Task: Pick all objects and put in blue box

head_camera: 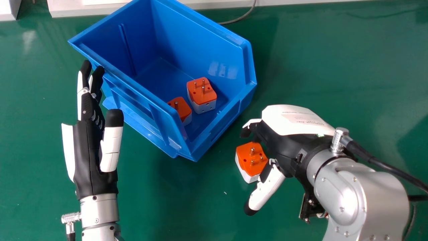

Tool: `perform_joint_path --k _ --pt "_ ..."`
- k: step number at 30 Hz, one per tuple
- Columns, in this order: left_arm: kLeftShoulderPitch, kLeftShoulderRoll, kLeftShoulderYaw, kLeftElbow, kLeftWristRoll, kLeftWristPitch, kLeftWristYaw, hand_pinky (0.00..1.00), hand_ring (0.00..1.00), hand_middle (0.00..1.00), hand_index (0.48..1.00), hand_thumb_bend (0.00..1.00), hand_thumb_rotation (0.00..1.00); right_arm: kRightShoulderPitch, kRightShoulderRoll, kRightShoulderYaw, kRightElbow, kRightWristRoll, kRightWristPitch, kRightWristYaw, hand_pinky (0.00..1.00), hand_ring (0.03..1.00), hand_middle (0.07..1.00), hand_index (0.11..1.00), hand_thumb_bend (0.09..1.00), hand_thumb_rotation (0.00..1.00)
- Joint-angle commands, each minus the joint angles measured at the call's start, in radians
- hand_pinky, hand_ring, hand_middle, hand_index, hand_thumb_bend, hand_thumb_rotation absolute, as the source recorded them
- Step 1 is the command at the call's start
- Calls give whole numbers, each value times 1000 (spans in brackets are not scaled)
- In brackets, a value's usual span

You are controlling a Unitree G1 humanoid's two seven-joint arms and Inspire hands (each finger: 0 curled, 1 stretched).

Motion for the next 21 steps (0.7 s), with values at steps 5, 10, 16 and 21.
perform_joint_path --k 5,10,16,21 --pt "-10 -1 -5 -25 17 -1 9 996 963 945 961 970 932 -31 -4 -14 28 48 -4 -55 558 772 837 811 946 194" --pt "-9 -1 -4 -30 21 -2 12 993 962 946 962 970 937 -50 -25 -19 48 71 -9 -64 610 828 874 819 947 189" --pt "-10 -3 -4 -23 20 -8 12 990 960 946 962 964 939 -79 -64 -18 69 115 -27 -90 694 904 913 833 946 200" --pt "-4 -3 -4 -34 28 2 17 987 960 946 961 961 942 -92 -104 -10 104 171 -53 -145 742 918 924 834 939 197"
